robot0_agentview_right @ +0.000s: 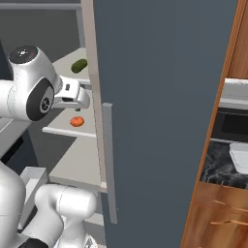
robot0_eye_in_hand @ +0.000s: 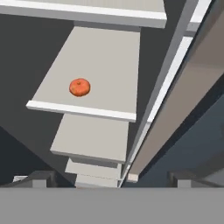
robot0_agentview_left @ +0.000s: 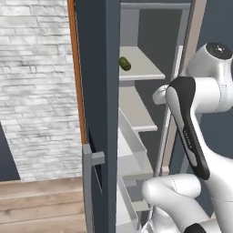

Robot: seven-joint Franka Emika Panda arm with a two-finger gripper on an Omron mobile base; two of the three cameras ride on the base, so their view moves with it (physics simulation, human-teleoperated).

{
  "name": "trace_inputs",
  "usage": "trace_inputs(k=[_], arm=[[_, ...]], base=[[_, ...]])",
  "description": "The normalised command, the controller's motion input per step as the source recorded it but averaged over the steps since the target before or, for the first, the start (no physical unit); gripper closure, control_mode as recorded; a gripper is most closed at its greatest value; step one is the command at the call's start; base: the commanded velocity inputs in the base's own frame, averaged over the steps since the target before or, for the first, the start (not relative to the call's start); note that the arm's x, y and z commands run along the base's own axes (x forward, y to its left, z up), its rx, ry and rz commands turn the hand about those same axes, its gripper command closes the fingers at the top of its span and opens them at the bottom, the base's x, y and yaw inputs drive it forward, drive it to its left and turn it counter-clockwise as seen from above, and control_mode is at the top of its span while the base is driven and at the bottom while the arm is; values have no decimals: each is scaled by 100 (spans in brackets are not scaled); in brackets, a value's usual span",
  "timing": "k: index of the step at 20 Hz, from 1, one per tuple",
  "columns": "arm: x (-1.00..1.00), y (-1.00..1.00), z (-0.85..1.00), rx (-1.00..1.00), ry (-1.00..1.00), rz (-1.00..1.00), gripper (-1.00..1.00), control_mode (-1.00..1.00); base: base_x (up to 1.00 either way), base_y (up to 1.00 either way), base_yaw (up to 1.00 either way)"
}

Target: Take the cucumber and squash out of the freezer and place them in the tupperware container on the counter. Then put the tupperware containing the vegetables back in the freezer.

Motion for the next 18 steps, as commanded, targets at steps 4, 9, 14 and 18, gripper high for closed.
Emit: trace_inputs(k=[4,9,14,18], arm=[[0,0,0,0,0,0,-100,100],[0,0,0,0,0,0,-100,100],[0,0,0,0,0,0,-100,100],[0,0,0,0,0,0,-100,100]], base=[[41,0,5],[20,0,2],[12,0,0],[0,0,0]])
